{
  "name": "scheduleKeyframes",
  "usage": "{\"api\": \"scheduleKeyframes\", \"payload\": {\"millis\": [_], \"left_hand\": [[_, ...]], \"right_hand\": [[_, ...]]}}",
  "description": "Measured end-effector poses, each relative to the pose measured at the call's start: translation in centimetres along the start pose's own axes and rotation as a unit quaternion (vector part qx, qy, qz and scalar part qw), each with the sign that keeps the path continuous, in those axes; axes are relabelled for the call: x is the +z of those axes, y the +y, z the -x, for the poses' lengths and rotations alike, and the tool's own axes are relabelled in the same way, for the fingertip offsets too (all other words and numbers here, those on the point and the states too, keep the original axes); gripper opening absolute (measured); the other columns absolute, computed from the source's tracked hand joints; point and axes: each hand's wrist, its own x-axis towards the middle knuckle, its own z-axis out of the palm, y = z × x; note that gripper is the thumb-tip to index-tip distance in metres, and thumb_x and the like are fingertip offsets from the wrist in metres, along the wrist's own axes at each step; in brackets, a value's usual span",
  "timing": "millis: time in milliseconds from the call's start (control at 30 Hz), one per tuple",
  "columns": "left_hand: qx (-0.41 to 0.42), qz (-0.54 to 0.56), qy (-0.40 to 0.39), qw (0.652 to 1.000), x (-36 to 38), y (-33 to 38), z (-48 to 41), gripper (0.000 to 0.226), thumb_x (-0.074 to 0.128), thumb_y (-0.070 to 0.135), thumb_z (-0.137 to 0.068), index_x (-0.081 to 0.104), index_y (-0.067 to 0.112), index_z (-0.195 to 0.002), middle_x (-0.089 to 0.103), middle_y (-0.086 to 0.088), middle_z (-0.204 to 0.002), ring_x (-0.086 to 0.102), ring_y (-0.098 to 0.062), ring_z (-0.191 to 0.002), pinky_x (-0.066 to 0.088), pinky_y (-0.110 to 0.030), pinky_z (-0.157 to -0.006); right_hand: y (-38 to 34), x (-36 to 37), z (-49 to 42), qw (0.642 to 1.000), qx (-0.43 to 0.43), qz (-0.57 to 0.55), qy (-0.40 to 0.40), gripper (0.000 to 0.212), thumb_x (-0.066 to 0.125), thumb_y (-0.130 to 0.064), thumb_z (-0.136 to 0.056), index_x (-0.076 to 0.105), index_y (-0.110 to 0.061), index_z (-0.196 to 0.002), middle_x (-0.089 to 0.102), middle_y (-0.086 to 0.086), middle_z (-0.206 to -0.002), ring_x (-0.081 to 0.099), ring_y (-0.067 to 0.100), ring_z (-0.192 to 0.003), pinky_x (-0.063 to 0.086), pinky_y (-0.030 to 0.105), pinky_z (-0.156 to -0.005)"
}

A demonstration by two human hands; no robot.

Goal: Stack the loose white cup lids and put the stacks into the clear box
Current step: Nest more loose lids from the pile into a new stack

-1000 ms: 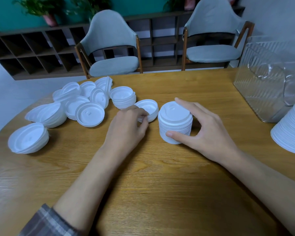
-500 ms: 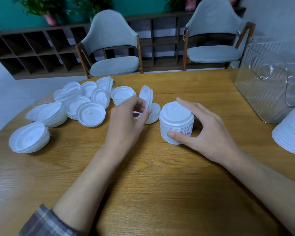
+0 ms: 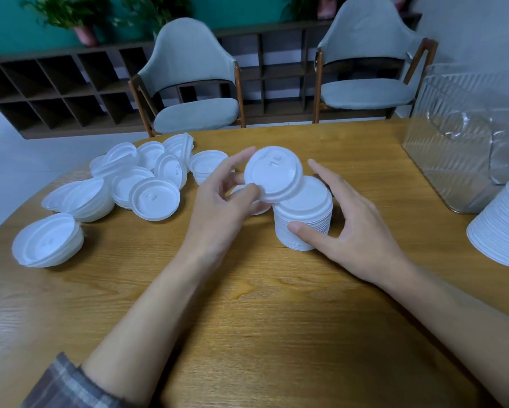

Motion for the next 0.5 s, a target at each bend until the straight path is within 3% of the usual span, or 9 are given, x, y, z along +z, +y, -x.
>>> {"api": "scheduleKeyframes", "payload": {"millis": [133,200,300,400,500], "left_hand": [[0.046,-0.151,-0.015,0.987,0.3,-0.3,0.3,0.036,0.078,0.015,-0.093,0.071,0.025,-0.127,0.063,0.004,-0.087,0.059,-0.004,-0.080,0.049,-0.016,-0.076],[0.044,-0.170,-0.022,0.984,0.4,-0.6,0.5,0.031,0.084,0.027,-0.089,0.073,0.029,-0.117,0.061,0.009,-0.077,0.056,-0.004,-0.074,0.046,-0.015,-0.072],[0.047,-0.214,-0.023,0.975,0.5,-1.2,0.6,0.034,0.089,0.042,-0.081,0.070,0.033,-0.108,0.062,0.003,-0.074,0.057,-0.007,-0.071,0.047,-0.020,-0.070],[0.048,-0.231,-0.024,0.971,0.3,-1.3,0.6,0.047,0.090,0.048,-0.078,0.068,0.038,-0.118,0.069,0.012,-0.103,0.066,-0.002,-0.097,0.054,-0.027,-0.085],[0.030,-0.169,-0.081,0.982,0.5,-1.1,0.6,0.056,0.088,0.029,-0.085,0.065,0.030,-0.136,0.071,0.014,-0.128,0.063,-0.002,-0.124,0.054,-0.030,-0.103]], "right_hand": [[0.1,0.1,0.0,1.000,-0.005,-0.007,0.004,0.091,0.077,-0.053,-0.084,0.030,-0.039,-0.161,0.043,-0.028,-0.148,0.036,-0.022,-0.131,0.024,-0.003,-0.102],[0.1,0.1,0.1,1.000,-0.006,-0.005,0.003,0.091,0.078,-0.052,-0.084,0.031,-0.038,-0.161,0.044,-0.026,-0.149,0.036,-0.021,-0.131,0.024,-0.003,-0.102],[0.1,0.0,0.1,1.000,-0.006,0.000,0.003,0.088,0.079,-0.051,-0.084,0.034,-0.038,-0.159,0.046,-0.025,-0.148,0.036,-0.021,-0.130,0.024,-0.003,-0.101],[0.0,0.0,0.1,1.000,-0.010,0.004,0.008,0.085,0.079,-0.052,-0.083,0.039,-0.036,-0.156,0.049,-0.024,-0.146,0.039,-0.019,-0.130,0.026,-0.002,-0.100],[-0.1,0.0,0.1,1.000,-0.013,0.003,0.003,0.084,0.077,-0.053,-0.083,0.041,-0.034,-0.156,0.051,-0.021,-0.146,0.041,-0.016,-0.130,0.027,-0.001,-0.099]]}}
